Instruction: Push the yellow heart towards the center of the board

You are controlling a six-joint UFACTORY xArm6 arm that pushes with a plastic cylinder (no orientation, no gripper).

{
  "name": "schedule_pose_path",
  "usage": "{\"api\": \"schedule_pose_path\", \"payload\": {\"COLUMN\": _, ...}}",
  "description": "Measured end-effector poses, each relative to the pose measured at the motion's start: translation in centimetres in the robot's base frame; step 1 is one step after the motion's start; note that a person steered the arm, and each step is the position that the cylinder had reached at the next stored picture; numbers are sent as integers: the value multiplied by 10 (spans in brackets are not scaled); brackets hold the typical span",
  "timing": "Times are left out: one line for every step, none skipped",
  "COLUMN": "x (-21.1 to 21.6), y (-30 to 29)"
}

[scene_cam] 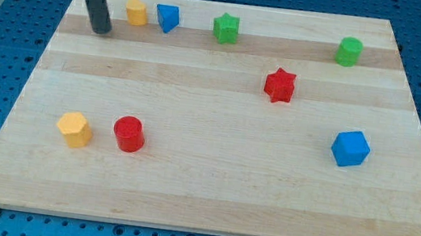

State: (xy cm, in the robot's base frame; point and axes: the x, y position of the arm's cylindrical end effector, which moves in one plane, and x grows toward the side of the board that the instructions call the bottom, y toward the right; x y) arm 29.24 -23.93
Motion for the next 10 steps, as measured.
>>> {"api": "schedule_pose_path", "payload": {"x": -33, "y": -2}}
{"api": "schedule_pose_path", "payload": {"x": -65, "y": 16}}
{"api": "schedule_pose_path", "payload": {"x": -69, "y": 53}}
{"api": "schedule_pose_path", "payload": {"x": -73, "y": 72}}
{"api": "schedule_pose_path", "payload": {"x": -71, "y": 72}}
{"api": "schedule_pose_path", "payload": {"x": -48, "y": 72}}
{"api": "schedule_pose_path", "payload": {"x": -19, "y": 73}}
{"api": "schedule_pose_path", "payload": {"x": 20, "y": 97}}
{"api": "schedule_pose_path", "payload": {"x": 63, "y": 126}}
{"api": "schedule_pose_path", "payload": {"x": 89, "y": 146}}
